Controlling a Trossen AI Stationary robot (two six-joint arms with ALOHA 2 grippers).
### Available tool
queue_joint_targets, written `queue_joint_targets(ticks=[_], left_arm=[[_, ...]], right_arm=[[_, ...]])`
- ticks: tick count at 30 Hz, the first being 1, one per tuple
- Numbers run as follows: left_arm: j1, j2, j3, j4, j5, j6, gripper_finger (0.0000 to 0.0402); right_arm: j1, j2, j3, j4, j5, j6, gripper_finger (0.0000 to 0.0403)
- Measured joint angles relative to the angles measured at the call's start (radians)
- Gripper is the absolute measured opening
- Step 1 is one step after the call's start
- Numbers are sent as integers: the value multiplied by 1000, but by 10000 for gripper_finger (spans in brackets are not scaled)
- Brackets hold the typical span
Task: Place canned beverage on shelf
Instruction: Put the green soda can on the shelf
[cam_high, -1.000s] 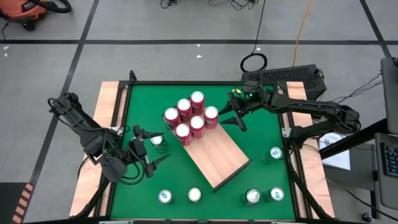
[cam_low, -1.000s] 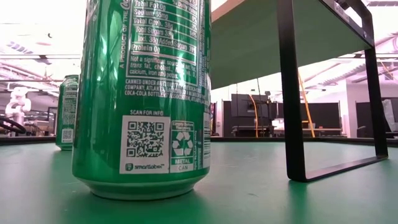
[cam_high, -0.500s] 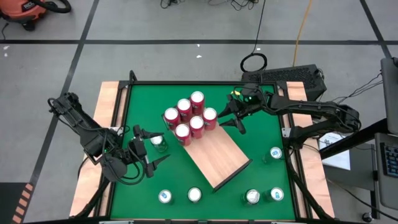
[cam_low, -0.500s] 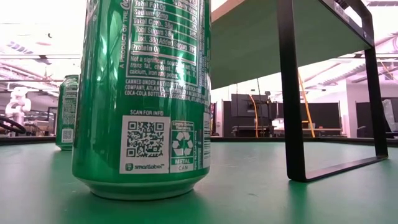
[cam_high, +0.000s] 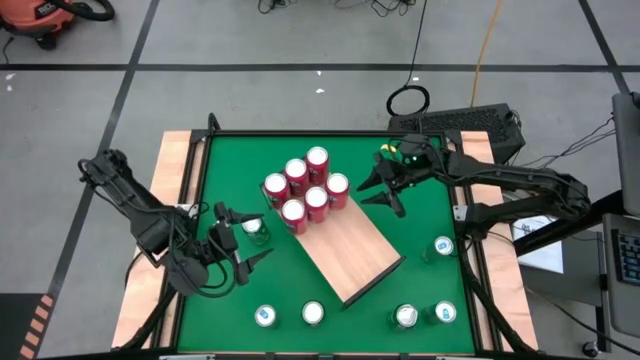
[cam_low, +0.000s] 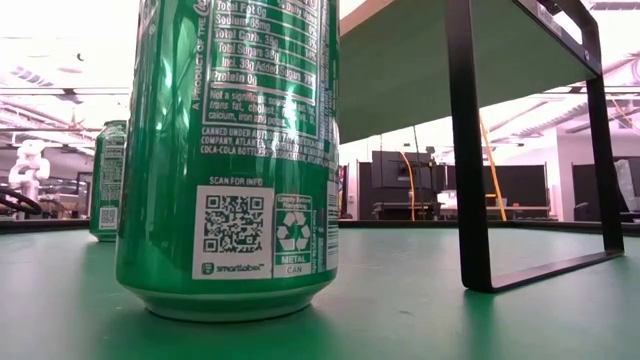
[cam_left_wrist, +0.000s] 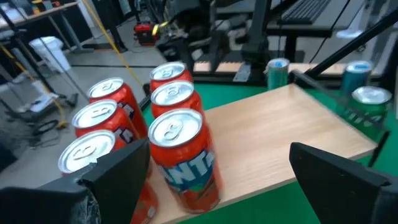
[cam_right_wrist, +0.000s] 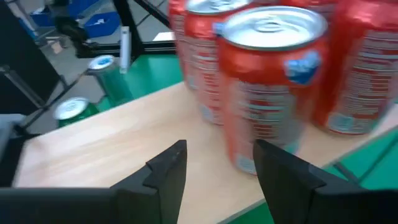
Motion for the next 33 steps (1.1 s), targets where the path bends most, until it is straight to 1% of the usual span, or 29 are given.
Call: queue_joint_targets(ticks=[4,8,9,14,17,23,29,33], left_arm=[[0,24,0,-38,-7,-69,384],[-2,56,0,-44,-1,-114,384],[-4,63,0,-48,9,-130,384],[-22,104,0,-55,50,-218,384],[-38,136,0,-54,52,-261,384],[-61,207,0,-53,83,-360,384],[-67,261,0,-54,101,-444,384],[-67,263,0,-60,136,-518,384]], right_arm=[[61,-34,0,-24,1,17,176],[151,-63,0,-88,17,43,176],[178,-74,0,-109,50,59,176],[342,-130,0,-223,316,128,176],[439,-156,0,-231,417,172,176],[577,-167,0,-229,540,232,176],[666,-167,0,-231,563,284,176],[721,-167,0,-231,657,282,176]])
